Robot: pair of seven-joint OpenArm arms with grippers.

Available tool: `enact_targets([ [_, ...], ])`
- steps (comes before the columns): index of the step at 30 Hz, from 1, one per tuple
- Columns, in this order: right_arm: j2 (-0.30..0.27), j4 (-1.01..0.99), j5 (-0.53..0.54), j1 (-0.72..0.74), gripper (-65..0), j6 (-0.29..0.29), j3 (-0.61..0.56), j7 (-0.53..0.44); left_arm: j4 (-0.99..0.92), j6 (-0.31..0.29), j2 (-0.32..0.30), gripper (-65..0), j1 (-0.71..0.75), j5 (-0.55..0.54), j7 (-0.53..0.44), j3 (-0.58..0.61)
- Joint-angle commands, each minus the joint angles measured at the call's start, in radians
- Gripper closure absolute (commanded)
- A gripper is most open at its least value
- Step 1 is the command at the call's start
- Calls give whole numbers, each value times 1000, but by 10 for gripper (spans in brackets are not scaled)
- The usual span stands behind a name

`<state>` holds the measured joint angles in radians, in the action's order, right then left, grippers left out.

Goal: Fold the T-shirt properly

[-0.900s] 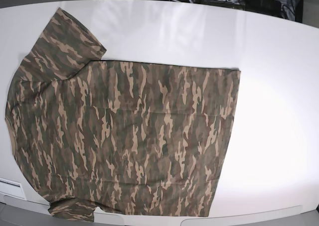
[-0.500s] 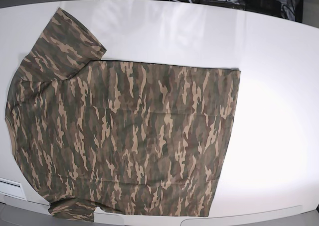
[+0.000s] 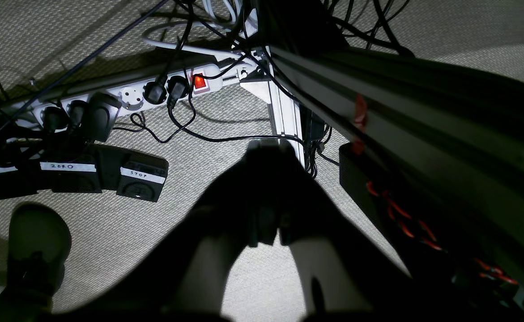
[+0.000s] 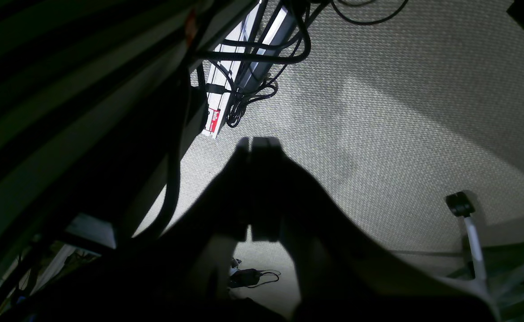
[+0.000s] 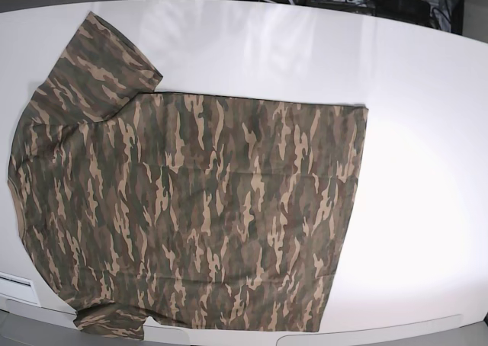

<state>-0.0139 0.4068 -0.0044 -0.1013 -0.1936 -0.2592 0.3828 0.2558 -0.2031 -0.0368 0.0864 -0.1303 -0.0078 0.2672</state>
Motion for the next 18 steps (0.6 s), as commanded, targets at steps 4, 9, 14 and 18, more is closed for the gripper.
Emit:
enact_targets([
  [4,0,61,-50,-9,0,-5,2,127,57,-82,-15,0,9,59,105,0],
  [9,-16,232,-78,-122,0,24,2,188,248,-150,-63,0,92,67,241,0],
  [14,-26,405,-78,-259,0,-44,2,243,480,-149,-122,0,230,31,336,1],
  [18,-26,553,-62,-371,0,-117,2,324,667,-165,-184,0,354,-21,347,1],
])
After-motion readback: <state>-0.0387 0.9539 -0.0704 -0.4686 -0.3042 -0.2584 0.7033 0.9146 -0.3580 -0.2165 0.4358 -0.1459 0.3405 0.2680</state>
